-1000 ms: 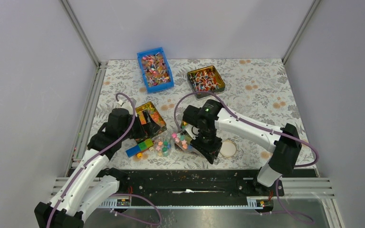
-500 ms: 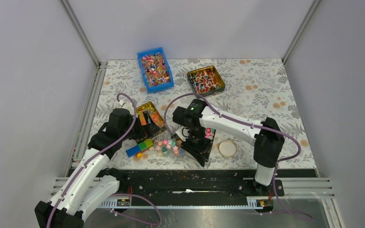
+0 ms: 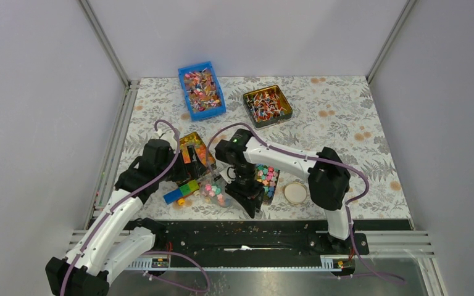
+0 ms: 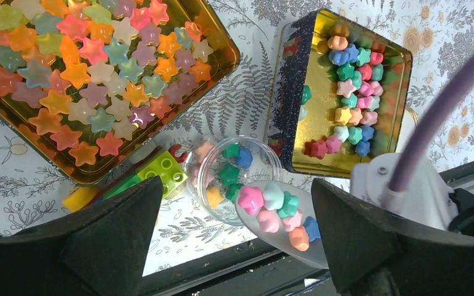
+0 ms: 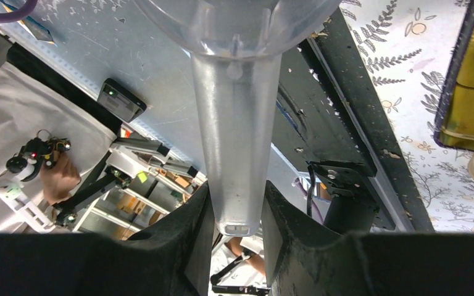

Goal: Pack the candies
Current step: Place the fake candies in the packing bottle.

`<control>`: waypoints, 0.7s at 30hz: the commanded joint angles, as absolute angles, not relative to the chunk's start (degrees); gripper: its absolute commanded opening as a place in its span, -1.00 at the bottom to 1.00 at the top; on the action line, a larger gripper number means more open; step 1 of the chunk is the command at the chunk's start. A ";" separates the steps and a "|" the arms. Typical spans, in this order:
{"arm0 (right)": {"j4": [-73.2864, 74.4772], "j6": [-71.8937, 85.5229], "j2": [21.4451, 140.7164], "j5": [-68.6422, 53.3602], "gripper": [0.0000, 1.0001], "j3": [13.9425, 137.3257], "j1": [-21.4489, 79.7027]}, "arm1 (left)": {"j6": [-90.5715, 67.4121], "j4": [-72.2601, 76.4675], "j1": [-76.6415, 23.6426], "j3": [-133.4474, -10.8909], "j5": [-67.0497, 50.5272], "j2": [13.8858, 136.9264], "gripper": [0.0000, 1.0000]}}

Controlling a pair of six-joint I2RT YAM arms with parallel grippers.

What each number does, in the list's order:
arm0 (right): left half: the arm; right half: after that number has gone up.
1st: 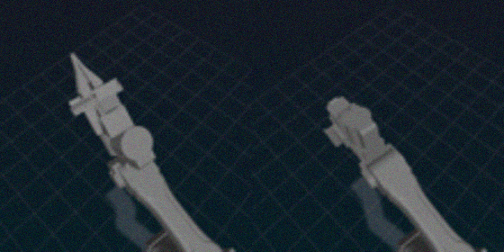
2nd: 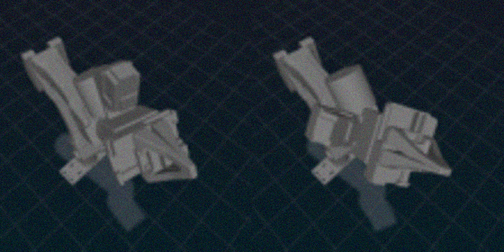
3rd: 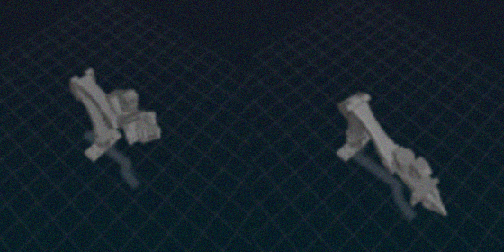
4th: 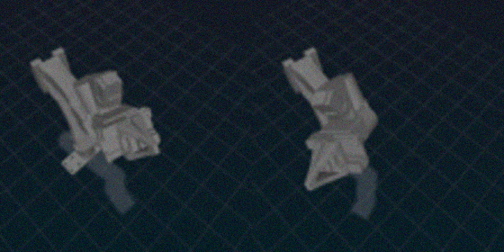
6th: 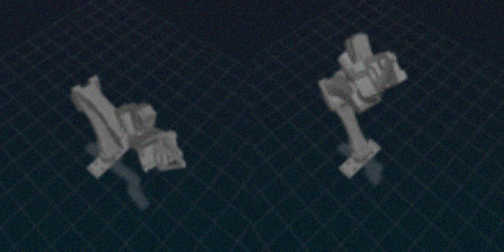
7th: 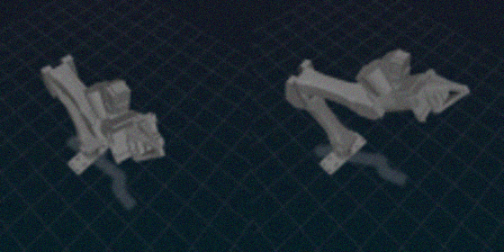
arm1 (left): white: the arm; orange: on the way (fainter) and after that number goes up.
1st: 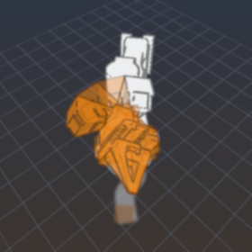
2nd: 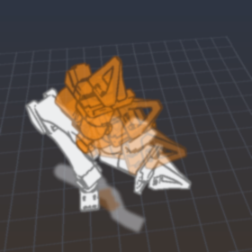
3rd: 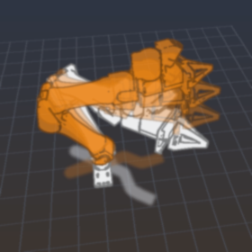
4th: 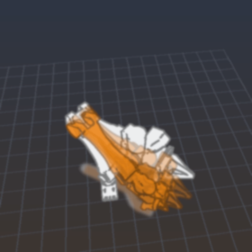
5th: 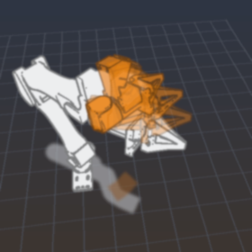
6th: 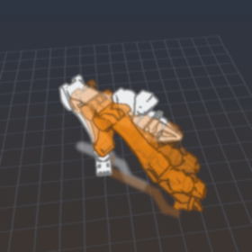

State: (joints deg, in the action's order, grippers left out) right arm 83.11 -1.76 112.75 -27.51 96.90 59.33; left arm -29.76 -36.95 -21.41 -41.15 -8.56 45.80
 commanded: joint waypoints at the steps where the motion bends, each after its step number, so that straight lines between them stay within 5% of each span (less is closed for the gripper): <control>1: 84.13 -0.63 114.36 -31.96 -1.00 98.17 59.85 | -28.31 -36.71 -21.09 -43.96 -7.50 45.34 0.89; 21: 84.77 0.35 116.42 -39.31 -1.00 97.77 57.19 | -28.63 -37.72 -21.05 -43.07 -7.81 43.70 0.90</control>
State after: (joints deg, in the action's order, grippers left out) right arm 82.91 0.36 115.87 -35.38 96.90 58.30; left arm -28.73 -38.15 -21.41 -41.17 -8.56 44.62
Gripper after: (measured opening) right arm 0.364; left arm 0.949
